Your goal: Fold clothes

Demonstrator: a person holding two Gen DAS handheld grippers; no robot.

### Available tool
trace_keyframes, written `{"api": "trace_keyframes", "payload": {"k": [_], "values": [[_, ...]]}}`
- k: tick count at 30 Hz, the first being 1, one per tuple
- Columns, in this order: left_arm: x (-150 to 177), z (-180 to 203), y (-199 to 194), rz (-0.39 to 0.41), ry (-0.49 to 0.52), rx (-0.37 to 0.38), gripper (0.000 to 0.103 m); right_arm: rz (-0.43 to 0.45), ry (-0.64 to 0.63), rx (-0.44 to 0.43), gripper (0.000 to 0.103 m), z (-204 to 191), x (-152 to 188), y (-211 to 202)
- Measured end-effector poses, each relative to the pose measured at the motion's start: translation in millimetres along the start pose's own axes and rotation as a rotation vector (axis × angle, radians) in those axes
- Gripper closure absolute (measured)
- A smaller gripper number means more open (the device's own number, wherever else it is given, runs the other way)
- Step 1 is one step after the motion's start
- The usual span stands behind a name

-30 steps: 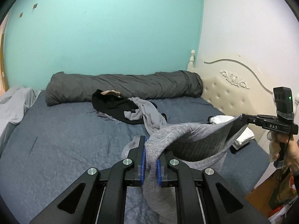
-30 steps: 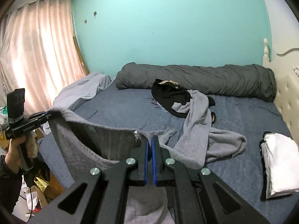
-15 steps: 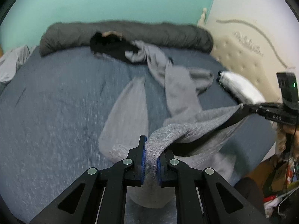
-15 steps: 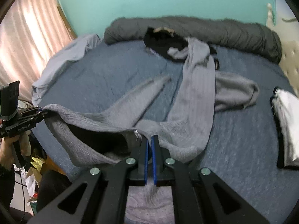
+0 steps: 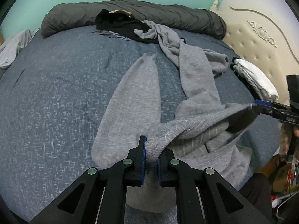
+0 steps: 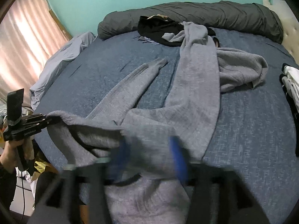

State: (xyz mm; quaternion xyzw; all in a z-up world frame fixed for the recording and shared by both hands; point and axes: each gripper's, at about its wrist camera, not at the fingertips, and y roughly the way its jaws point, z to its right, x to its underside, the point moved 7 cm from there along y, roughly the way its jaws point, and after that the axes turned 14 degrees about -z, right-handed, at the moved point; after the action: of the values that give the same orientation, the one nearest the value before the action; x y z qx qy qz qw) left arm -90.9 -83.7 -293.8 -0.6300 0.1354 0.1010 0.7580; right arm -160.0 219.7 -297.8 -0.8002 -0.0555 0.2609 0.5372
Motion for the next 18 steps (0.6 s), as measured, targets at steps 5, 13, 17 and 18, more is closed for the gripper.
{"api": "trace_keyframes", "payload": {"k": [5, 13, 17, 18], "values": [[2, 0, 3, 0.007, 0.008, 0.003, 0.093, 0.004, -0.04, 0.007, 0.04, 11, 11, -2], [10, -4, 9, -0.005, 0.006, 0.003, 0.092, -0.06, -0.145, 0.085, 0.04, 8, 20, 32], [10, -6, 10, -0.008, 0.007, 0.008, 0.092, -0.08, -0.227, 0.131, 0.04, -7, 17, 48], [10, -6, 11, -0.009, 0.006, 0.01, 0.092, -0.085, -0.245, 0.136, 0.04, -10, 16, 52]]}}
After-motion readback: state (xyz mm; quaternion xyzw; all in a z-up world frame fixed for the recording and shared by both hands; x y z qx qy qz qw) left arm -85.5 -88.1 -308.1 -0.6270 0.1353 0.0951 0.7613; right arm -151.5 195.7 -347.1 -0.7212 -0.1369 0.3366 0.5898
